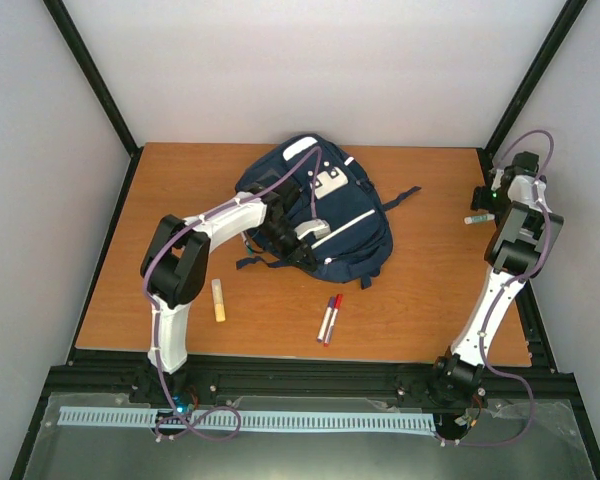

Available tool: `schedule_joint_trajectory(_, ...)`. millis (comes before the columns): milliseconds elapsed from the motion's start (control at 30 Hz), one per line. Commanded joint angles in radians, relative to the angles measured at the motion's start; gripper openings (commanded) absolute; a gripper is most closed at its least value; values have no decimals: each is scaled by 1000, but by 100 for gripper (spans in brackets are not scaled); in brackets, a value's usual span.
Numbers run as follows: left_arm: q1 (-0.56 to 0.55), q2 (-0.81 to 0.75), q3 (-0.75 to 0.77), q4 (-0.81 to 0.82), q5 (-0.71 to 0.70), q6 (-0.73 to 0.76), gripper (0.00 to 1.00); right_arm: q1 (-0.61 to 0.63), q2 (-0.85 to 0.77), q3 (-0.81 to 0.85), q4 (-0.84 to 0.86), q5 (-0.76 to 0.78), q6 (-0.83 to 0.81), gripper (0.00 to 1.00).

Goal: Pack the student bag
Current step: Move the stationery to the center of the board.

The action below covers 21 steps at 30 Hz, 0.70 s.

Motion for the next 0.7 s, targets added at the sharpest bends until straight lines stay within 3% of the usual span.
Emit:
schedule_joint_trajectory(0,-5,7,45,-52,60,7,2,-3,-50,-62,-38,-41,-15,74)
schedule_joint_trajectory(200,-4,14,37,-41,70,-8,3,-3,-90,-123,-49,-75,-9,66)
schedule_joint_trajectory(467,-4,12,38,-38,70,-11,4,-1,-153,-225,-34,-83,0,62)
schedule_joint_trajectory(667,-4,8,40,-39,71,-13,5,-1,-223,-323,-16,-43,16,67)
